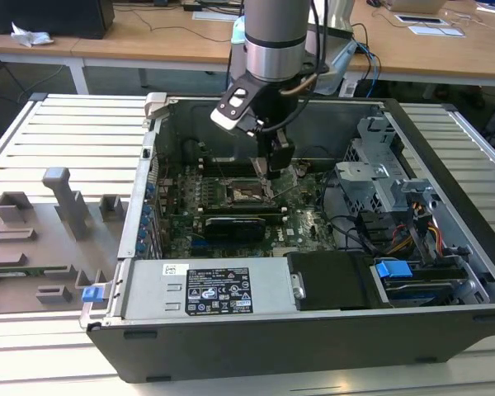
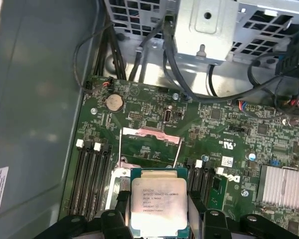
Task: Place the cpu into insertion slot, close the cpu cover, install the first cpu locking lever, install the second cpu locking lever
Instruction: 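Place the cpu into insertion slot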
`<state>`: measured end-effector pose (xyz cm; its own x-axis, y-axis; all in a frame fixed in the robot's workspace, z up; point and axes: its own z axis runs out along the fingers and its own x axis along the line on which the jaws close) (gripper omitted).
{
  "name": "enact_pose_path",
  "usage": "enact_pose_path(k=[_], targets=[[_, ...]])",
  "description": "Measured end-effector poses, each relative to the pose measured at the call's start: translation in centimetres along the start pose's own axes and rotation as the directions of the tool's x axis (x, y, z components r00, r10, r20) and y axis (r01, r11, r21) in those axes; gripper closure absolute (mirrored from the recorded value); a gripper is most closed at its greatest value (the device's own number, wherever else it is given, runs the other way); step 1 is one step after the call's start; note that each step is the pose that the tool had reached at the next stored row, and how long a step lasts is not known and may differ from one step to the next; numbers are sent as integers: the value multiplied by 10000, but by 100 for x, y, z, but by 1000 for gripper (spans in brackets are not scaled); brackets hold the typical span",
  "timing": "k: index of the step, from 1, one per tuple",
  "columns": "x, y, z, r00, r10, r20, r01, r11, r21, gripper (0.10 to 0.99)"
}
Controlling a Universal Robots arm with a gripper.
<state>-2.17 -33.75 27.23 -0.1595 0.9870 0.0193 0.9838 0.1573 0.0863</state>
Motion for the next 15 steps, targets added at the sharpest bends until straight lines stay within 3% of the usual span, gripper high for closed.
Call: enact_pose_path(k=[9, 15], targets=[[0, 0, 3, 9932, 1158, 99, -1158, 9933, -28, 541], [0, 0, 4, 9809, 1939, 165, -1938, 9810, -54, 541]])
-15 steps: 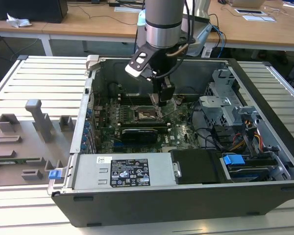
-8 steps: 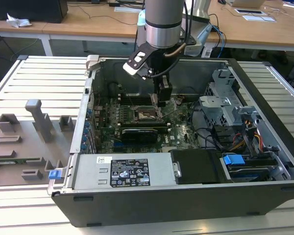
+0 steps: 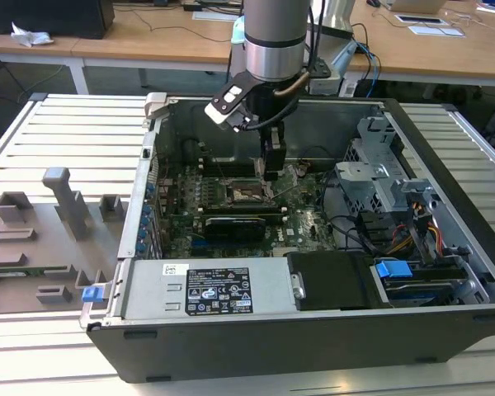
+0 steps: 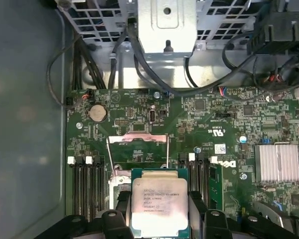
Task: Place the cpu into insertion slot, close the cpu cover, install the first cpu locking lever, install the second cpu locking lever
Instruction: 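Place the cpu into insertion slot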
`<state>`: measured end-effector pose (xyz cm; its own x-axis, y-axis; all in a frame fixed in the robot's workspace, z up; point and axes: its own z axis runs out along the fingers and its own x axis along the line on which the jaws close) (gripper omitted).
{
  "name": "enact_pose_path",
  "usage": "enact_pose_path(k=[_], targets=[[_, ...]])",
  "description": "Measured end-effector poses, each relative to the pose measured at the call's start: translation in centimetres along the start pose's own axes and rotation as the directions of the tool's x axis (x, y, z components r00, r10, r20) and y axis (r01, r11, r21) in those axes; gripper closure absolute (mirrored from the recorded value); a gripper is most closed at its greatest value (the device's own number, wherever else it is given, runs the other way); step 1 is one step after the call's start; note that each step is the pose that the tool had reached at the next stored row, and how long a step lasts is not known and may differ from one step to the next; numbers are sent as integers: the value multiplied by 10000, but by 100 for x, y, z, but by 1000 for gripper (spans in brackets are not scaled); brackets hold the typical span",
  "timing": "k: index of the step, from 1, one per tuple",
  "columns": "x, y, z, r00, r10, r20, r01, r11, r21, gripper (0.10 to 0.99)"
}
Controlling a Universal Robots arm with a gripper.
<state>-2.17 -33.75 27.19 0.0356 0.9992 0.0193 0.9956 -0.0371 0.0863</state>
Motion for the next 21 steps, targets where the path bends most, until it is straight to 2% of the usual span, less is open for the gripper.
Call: enact_pose_path(k=[4, 8, 12, 15, 16, 18, 20, 21], targets=[[0, 0, 1, 9984, 558, 49, -558, 9984, -12, 541], [0, 0, 2, 9944, 1048, 96, -1048, 9945, -26, 541], [0, 0, 2, 9936, 1125, 103, -1125, 9936, -28, 541], [0, -1, 2, 9988, 497, 50, -497, 9988, -11, 541], [0, 0, 3, 10000, 8, 8, -8, 10000, -1, 541], [0, 0, 3, 9994, -340, -23, 340, 9994, 6, 541], [0, 0, 4, 9942, -1068, -87, 1068, 9943, 15, 541], [0, 0, 4, 9940, -1092, -89, 1092, 9940, 15, 541]])
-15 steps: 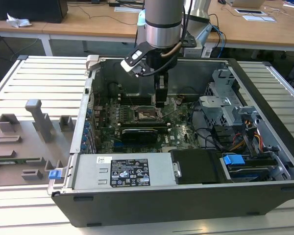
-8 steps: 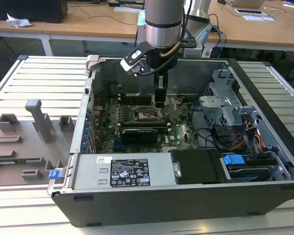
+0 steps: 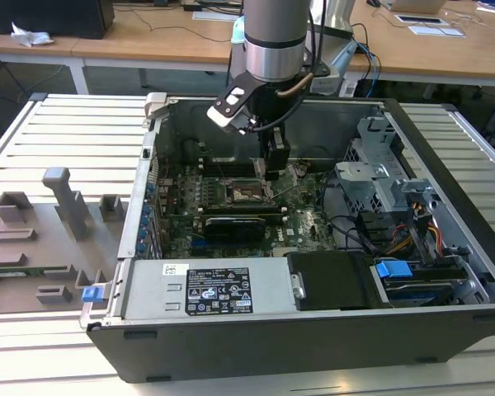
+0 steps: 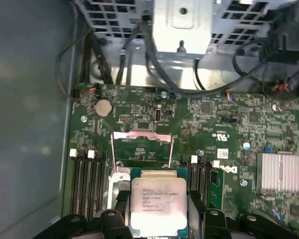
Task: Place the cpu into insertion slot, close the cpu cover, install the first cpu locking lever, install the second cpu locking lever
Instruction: 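Place the cpu into insertion slot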
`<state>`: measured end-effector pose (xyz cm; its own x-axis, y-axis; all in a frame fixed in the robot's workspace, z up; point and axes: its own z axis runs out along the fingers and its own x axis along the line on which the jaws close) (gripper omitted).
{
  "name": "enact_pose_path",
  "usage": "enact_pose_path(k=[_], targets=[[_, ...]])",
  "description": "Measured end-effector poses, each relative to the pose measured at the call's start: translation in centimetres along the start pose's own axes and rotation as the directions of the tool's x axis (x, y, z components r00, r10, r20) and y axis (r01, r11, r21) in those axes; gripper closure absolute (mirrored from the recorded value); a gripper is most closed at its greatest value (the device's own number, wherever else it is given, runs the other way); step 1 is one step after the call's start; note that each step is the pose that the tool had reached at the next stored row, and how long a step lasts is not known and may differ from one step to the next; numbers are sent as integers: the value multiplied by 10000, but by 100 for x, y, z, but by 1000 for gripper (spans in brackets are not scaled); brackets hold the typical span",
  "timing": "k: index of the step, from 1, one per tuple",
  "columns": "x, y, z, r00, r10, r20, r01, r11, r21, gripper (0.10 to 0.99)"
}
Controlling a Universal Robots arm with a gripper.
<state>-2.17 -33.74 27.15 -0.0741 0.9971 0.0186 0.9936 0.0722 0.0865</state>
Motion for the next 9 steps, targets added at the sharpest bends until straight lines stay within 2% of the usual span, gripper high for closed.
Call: enact_pose_path(k=[6, 9], targets=[[0, -3, -1, 10000, -26, -3, 26, 10000, 1, 541], [1, -29, -3, 10000, -23, -2, 23, 10000, 0, 541]])
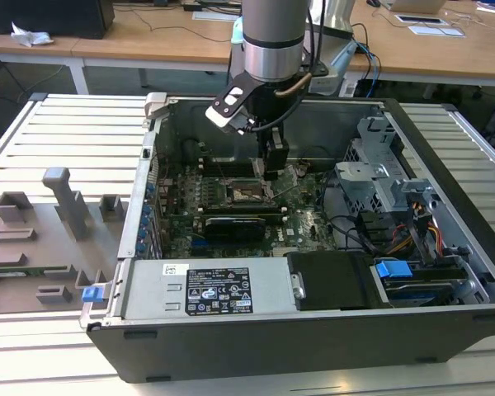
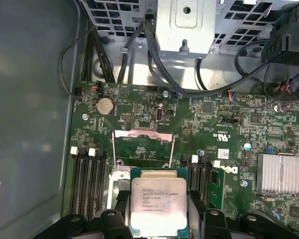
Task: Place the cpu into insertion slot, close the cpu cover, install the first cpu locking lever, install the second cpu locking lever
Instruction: 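Place the cpu into insertion slot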
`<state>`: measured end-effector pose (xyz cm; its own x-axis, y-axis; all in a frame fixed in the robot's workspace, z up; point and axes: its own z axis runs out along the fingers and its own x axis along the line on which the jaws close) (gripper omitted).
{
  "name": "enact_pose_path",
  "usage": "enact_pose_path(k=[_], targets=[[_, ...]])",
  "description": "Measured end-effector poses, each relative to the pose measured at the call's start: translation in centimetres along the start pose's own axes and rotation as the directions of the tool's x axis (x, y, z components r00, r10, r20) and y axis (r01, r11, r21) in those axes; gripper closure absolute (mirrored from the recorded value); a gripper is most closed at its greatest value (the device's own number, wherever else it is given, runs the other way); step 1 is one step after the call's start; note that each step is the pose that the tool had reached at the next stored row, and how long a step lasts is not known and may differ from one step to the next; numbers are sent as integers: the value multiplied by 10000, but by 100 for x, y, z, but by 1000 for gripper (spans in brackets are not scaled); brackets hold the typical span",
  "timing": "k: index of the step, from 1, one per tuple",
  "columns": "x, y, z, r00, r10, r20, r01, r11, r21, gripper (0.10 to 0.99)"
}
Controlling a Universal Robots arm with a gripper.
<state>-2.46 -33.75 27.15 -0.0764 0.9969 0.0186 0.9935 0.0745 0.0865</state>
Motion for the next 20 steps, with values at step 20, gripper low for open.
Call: enact_pose_path(k=[20], targets=[[46, -321, 41, 10000, 6, 1, -6, 10000, 2, 541]])
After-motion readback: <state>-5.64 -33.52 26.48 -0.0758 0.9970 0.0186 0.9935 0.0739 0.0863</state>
